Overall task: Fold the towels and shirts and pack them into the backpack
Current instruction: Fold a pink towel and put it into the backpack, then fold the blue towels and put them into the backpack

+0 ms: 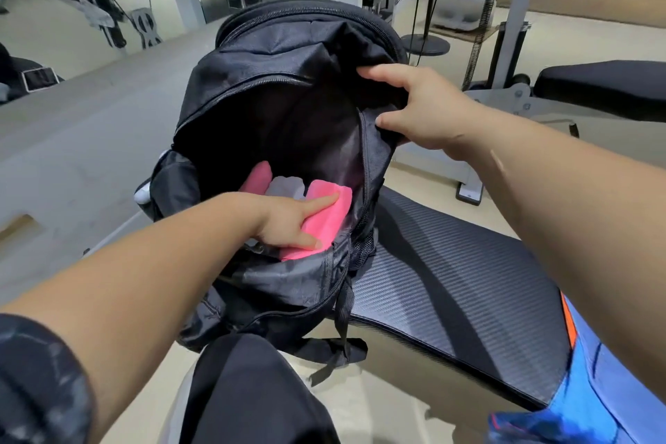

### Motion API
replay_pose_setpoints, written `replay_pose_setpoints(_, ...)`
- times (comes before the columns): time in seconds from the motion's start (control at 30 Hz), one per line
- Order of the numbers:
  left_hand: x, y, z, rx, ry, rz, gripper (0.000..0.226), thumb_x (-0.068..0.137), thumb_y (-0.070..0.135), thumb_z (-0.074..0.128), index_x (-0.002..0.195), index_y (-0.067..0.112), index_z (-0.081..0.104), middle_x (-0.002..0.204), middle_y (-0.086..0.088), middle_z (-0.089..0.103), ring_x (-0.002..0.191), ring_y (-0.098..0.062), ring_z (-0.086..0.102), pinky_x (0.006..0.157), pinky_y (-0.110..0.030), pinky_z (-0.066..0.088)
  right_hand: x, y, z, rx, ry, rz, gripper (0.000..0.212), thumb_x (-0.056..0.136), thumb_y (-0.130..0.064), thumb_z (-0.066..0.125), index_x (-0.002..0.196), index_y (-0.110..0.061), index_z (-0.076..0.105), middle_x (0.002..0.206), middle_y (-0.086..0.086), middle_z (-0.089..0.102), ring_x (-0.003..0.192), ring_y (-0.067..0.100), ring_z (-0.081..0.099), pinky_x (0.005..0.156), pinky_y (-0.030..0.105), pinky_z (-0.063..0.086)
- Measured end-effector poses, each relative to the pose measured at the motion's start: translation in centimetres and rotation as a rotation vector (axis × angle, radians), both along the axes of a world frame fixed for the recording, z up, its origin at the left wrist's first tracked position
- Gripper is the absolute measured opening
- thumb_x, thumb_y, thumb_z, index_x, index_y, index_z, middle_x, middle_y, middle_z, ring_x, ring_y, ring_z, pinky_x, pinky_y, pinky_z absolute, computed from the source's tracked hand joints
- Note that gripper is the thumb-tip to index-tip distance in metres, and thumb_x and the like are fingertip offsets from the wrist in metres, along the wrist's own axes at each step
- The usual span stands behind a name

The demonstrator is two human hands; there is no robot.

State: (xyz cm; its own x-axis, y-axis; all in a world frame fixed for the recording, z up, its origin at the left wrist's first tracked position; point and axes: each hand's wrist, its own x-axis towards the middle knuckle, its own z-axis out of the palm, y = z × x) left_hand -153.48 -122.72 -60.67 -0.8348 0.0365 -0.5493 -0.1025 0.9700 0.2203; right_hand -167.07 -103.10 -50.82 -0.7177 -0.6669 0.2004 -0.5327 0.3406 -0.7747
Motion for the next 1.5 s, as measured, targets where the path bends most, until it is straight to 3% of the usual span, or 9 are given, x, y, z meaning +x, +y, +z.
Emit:
replay_pose_setpoints(0.17, 0.5, -1.0, 0.0, -0.273, 0.092, -0.207, 0.08, 0.095, 0.061, 0.051, 0.157, 0.049, 0.002, 0.136, -0.011, 0.056, 0.113, -0.028, 0.052, 0.096, -0.034, 0.036, 0.0, 0.2, -0.2, 0.007, 0.014, -0.001, 0.07, 0.084, 0.004, 0.065, 0.14, -0.037, 0.056, 0.136, -0.012, 0.06, 0.115, 0.008, 0.063, 0.093, 0.038, 0.058)
replay_pose_setpoints(0.27, 1.3, -2.2, -0.1, -0.523, 0.318, -0.356, 0.074, 0.086, 0.08, 0.038, 0.153, 0.051, 0.025, 0.138, -0.003, 0.044, 0.131, -0.029, 0.044, 0.11, -0.047, 0.034, 0.0, 0.4, -0.1, 0.03, 0.043, -0.004, 0.07, 0.084, 0.003, 0.065, 0.141, -0.036, 0.055, 0.138, -0.012, 0.059, 0.119, 0.008, 0.061, 0.098, 0.038, 0.055)
replay_pose_setpoints(0.37, 1.9, -2.6, -0.4, -0.608, 0.489, -0.428, 0.08, 0.085, 0.084, 0.029, 0.155, 0.047, 0.019, 0.162, -0.009, 0.011, 0.146, -0.035, 0.022, 0.12, -0.053, 0.017, -0.1, 0.4, 0.0, 0.055, 0.076, -0.006, 0.07, 0.084, 0.001, 0.065, 0.142, -0.037, 0.054, 0.14, -0.012, 0.056, 0.121, 0.009, 0.059, 0.1, 0.038, 0.054)
replay_pose_setpoints(0.5, 2.2, -2.7, -2.2, -0.401, 0.274, -0.301, 0.084, 0.094, 0.074, 0.027, 0.158, 0.038, -0.013, 0.161, -0.003, -0.036, 0.155, -0.03, -0.012, 0.125, -0.053, 0.004, -0.1, 0.2, -0.1, 0.077, 0.108, -0.013, 0.071, 0.083, -0.001, 0.066, 0.141, -0.04, 0.054, 0.141, -0.012, 0.055, 0.123, 0.009, 0.057, 0.1, 0.037, 0.054)
replay_pose_setpoints(0.8, 0.8, -2.2, -3.4, -0.414, -0.048, -0.167, 0.072, 0.1, 0.065, 0.015, 0.154, 0.036, -0.022, 0.159, 0.001, -0.038, 0.148, -0.021, -0.032, 0.124, -0.052, -0.005, 0.8, 0.1, -0.1, 0.162, 0.184, 0.012, 0.072, 0.086, -0.001, 0.061, 0.143, -0.043, 0.049, 0.142, -0.013, 0.053, 0.124, 0.008, 0.055, 0.11, 0.028, 0.043)
replay_pose_setpoints(1.07, 2.3, -0.6, -0.1, -0.32, 0.203, -0.088, 0.058, 0.102, 0.062, 0.021, 0.157, 0.048, 0.012, 0.169, 0.004, -0.01, 0.156, -0.022, 0.0, 0.124, -0.052, -0.005, 2.9, 1.0, -1.2, 0.134, 0.225, 0.025, 0.061, 0.097, -0.011, 0.054, 0.147, -0.043, 0.041, 0.138, -0.001, 0.039, 0.134, 0.012, 0.04, 0.11, 0.02, 0.027)
replay_pose_setpoints(1.2, 3.5, 1.5, 2.7, -0.074, 0.551, 0.089, 0.055, 0.099, 0.057, 0.029, 0.151, 0.041, 0.039, 0.167, -0.002, 0.021, 0.151, -0.024, 0.028, 0.12, -0.048, 0.028, 4.3, 2.6, -2.0, 0.071, 0.193, 0.05, 0.055, 0.099, -0.016, 0.053, 0.147, -0.041, 0.044, 0.153, 0.002, 0.03, 0.139, 0.009, 0.034, 0.116, 0.023, 0.028)
replay_pose_setpoints(1.33, 4.6, 8.0, 5.1, 0.009, 0.824, -0.028, 0.049, 0.096, 0.049, 0.037, 0.131, 0.024, 0.061, 0.136, 0.0, 0.055, 0.125, -0.022, 0.054, 0.102, -0.044, 0.047, 5.9, 6.1, -3.1, 0.118, 0.193, 0.041, 0.05, 0.101, -0.02, 0.053, 0.148, -0.035, 0.044, 0.155, 0.004, 0.034, 0.145, 0.013, 0.03, 0.116, 0.022, 0.022)
replay_pose_setpoints(1.5, 4.5, 16.7, 5.0, -0.143, 0.923, -0.028, 0.036, 0.095, 0.049, 0.044, 0.104, 0.022, 0.066, 0.094, -0.005, 0.061, 0.093, -0.032, 0.06, 0.075, -0.042, 0.05, 7.6, 14.5, -6.4, 0.159, 0.115, -0.083, 0.045, 0.101, -0.018, 0.053, 0.145, -0.025, 0.05, 0.147, 0.002, 0.046, 0.138, 0.015, 0.04, 0.118, 0.032, 0.029)
